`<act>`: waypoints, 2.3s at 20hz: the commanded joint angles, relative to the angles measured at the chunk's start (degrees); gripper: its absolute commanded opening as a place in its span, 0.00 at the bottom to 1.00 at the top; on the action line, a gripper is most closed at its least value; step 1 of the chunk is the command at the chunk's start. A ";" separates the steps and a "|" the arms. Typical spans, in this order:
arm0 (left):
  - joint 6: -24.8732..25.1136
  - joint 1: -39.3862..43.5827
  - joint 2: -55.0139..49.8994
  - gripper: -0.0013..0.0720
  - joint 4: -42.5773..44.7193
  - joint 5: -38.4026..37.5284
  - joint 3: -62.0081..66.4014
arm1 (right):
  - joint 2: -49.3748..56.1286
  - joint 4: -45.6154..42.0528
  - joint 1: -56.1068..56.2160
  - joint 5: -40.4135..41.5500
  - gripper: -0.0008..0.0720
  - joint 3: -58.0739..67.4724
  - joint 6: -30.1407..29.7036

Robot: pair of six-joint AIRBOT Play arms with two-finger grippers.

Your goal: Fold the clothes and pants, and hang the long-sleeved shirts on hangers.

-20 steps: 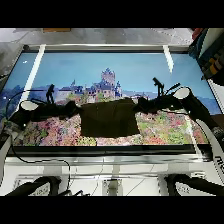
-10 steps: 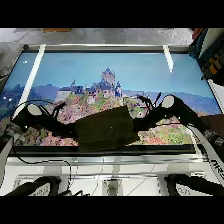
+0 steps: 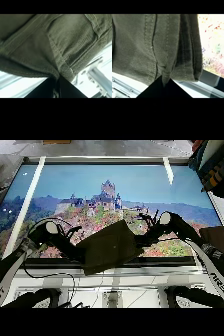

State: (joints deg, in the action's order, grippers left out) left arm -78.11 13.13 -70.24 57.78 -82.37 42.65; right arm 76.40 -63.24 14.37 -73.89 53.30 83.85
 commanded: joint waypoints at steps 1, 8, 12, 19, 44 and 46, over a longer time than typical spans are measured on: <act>-1.18 4.55 -0.39 0.08 0.11 -1.81 -0.17 | 0.04 -1.51 0.07 -1.40 0.07 -0.09 -0.13; 0.66 6.71 -0.39 1.00 0.11 -5.92 -0.15 | 0.02 -5.70 0.00 1.66 0.77 1.33 -6.21; 3.43 6.60 -0.37 0.89 1.42 -7.74 1.09 | 0.02 -19.45 -1.86 9.16 0.57 10.71 -6.16; 0.94 -0.33 3.72 0.81 8.20 -11.56 15.72 | 0.09 -19.69 -16.02 18.84 0.03 17.00 -9.29; 0.96 -4.31 7.93 0.81 8.20 -3.50 22.67 | 21.29 16.65 -8.79 5.42 0.84 5.33 -24.24; 0.96 -4.31 7.93 0.81 8.20 -3.50 22.67 | 21.29 16.31 -6.60 4.72 0.84 5.38 -24.39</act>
State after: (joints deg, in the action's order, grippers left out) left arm -77.14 8.88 -62.33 65.95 -85.93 65.25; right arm 97.36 -43.62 4.58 -71.66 58.72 59.51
